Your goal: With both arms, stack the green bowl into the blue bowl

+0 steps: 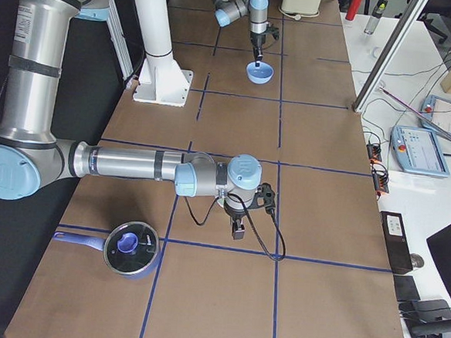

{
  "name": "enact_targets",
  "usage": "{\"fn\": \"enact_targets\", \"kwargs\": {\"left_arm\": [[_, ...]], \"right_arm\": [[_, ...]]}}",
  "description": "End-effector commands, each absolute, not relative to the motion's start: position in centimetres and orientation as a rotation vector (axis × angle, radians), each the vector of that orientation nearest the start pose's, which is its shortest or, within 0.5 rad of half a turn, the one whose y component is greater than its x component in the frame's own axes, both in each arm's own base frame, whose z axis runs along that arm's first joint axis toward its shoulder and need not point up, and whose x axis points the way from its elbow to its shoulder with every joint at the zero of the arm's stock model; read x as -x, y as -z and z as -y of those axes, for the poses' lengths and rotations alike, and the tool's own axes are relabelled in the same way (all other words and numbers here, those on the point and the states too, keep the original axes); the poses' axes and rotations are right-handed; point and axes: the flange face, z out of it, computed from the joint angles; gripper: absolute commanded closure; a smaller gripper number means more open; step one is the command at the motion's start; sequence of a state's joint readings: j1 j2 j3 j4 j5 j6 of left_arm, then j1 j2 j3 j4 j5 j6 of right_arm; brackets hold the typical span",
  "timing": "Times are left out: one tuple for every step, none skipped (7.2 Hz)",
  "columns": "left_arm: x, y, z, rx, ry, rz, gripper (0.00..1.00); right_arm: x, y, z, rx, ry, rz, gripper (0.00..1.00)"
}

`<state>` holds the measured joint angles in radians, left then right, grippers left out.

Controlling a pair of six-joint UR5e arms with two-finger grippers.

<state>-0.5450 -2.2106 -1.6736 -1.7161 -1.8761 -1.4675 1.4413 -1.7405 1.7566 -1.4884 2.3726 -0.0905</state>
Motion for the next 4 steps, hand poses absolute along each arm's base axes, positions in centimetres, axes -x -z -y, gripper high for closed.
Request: {"fn": "enact_targets", "kwargs": {"left_arm": [[-58.53,-20.96,40.53,-0.013,0.221,-0.924,1.00],[-59.01,-21.25,40.00,-0.025,0.218,-0.918,1.00],[-59.12,-21.54,40.04,-0.024,0.219,-0.913,0.95],[-59.05,-21.30,40.01,-0.026,0.216,-0.917,0.71]], "right_arm": [[-0.58,-63.60,43.04,-0.074,0.247,0.805,0.00],[-0.59,-63.69,43.03,-0.073,0.248,0.804,0.00],[-0.58,-63.62,43.03,-0.073,0.246,0.805,0.00],[-0.58,-63.62,43.03,-0.073,0.246,0.805,0.00]]}}
